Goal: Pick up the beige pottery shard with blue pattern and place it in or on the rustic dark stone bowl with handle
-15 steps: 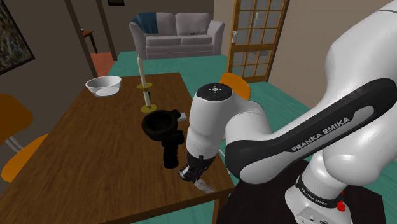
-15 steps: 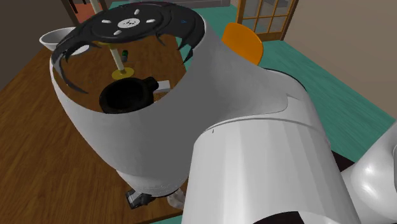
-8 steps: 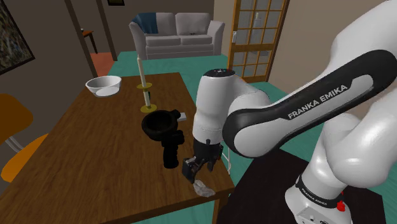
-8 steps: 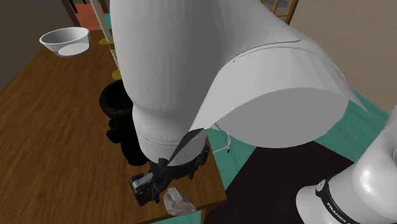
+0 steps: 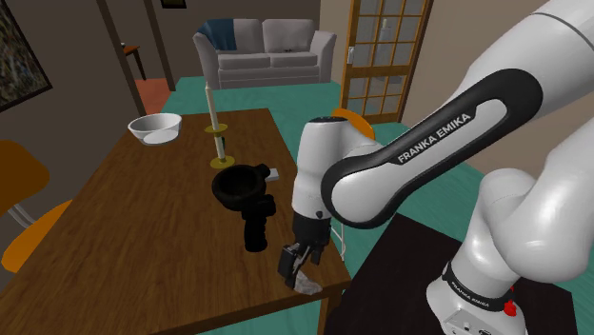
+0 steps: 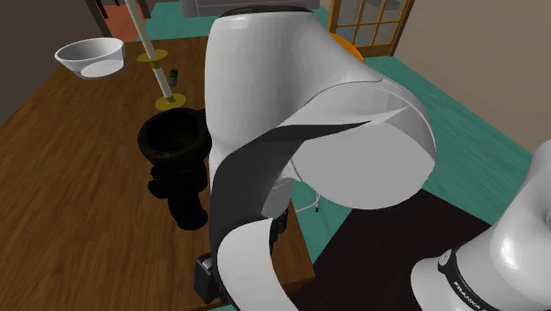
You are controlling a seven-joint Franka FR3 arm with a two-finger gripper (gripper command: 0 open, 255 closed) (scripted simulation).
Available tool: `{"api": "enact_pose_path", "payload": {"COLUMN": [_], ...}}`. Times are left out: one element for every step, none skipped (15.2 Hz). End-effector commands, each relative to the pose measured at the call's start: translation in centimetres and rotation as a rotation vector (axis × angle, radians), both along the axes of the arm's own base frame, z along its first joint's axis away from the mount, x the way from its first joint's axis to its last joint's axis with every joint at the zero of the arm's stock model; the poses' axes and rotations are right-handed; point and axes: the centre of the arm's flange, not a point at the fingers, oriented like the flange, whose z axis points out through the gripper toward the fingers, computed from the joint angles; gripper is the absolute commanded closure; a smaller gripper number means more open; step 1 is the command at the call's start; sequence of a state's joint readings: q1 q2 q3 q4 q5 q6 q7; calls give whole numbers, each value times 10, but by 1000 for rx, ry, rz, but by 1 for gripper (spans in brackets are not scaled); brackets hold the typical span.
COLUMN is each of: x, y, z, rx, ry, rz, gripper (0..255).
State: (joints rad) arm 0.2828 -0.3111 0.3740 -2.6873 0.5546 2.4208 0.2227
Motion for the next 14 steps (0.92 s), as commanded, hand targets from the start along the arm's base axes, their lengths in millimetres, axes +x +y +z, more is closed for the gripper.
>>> {"api": "enact_pose_path", "payload": {"x": [-1,-1,-1,-1,-1,-1,-1,-1,-1,-1,-1,-1,-1,-1], "y": [3,3,3,3,3,3,3,3,3,3,3,3,3,3], "z": [-8,-8,-8,-8,-8,-8,-8,-8,-8,-8,-8,-8,-8,-8], "rx": [1,1,1,1,1,1,1,1,1,1,1,1,1,1], "ry": [-1,-1,-1,-1,-1,-1,-1,-1,-1,-1,-1,-1,-1,-1], "rz": [1,1,1,1,1,1,1,1,1,1,1,1,1,1], "gripper": [0,0,0,0,0,0,0,0,255,255,255,255,255,255]}}
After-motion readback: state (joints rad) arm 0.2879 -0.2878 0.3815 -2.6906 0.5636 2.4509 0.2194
